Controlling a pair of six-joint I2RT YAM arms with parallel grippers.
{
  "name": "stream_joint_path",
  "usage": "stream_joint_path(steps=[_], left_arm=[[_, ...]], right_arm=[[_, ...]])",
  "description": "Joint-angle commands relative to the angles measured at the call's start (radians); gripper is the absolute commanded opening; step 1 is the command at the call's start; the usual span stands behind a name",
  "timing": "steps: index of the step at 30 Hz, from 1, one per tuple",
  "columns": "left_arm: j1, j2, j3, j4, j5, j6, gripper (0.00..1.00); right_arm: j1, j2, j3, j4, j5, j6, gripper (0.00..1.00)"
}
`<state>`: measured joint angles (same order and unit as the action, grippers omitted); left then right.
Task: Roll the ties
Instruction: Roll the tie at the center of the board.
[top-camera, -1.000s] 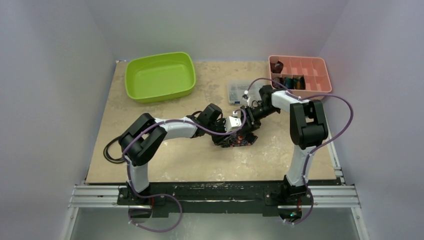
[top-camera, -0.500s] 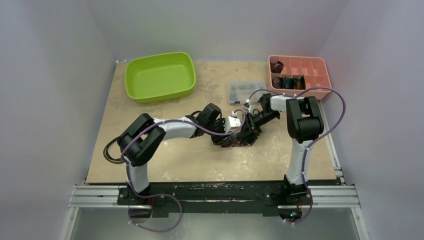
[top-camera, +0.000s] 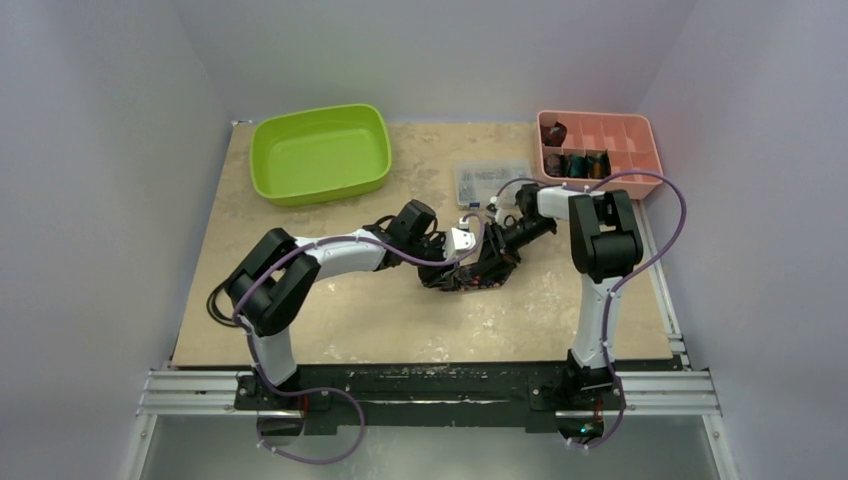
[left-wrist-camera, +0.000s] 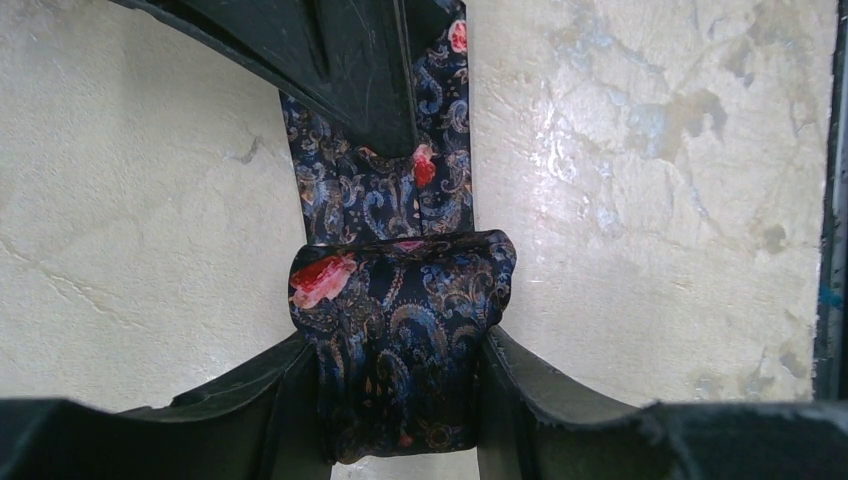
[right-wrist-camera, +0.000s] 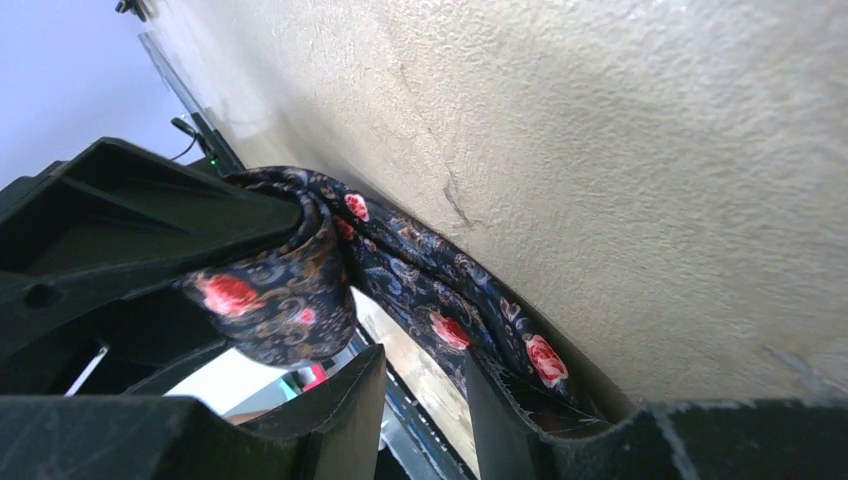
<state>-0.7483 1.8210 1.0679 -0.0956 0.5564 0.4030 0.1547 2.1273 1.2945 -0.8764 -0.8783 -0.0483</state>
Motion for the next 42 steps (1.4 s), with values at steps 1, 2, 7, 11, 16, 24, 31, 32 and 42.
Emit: stream_joint_path(steps=[1,2,7,11,16,24,31,32,42], left_arm=[[0.014,0.06,0.014,-0.153,-0.082,0.074,0.43],[0.014,0.075,0.02,-0.167,-0.098,0.077,0.43],[0.012,0.127,0.033,-0.192,-0.154,0.095,0.44],[0.009,0.135,0.035,-0.195,-0.152,0.097,0.45],[0.004,0.136,0.042,-0.196,-0.149,0.093,0.47],[-0.002,0.134,0.05,-0.199,-0.15,0.093,0.48],[-0.004,0.14,0.058,-0.202,-0.156,0.09,0.48],[-0.004,0.141,0.058,-0.198,-0.155,0.085,0.48],[0.024,0.076,0.008,0.006,-0.004,-0.017,0.58]], right_arm=[[-0.011,0.041,0.015,0.162,0.285,-0.079,0.38],[-0.011,0.031,0.011,0.153,0.269,-0.088,0.39],[-0.01,-0.043,-0.025,0.103,0.133,-0.136,0.44],[-0.001,-0.114,-0.026,0.099,-0.034,-0.103,0.51],[0.061,-0.142,-0.035,0.158,-0.129,-0.001,0.54],[0.111,-0.053,0.008,0.19,-0.225,0.037,0.52],[0.124,-0.039,0.012,0.175,-0.224,0.014,0.32],[0.124,-0.034,0.014,0.166,-0.2,0.002,0.2],[0.091,0.031,-0.014,0.148,0.05,-0.068,0.0]])
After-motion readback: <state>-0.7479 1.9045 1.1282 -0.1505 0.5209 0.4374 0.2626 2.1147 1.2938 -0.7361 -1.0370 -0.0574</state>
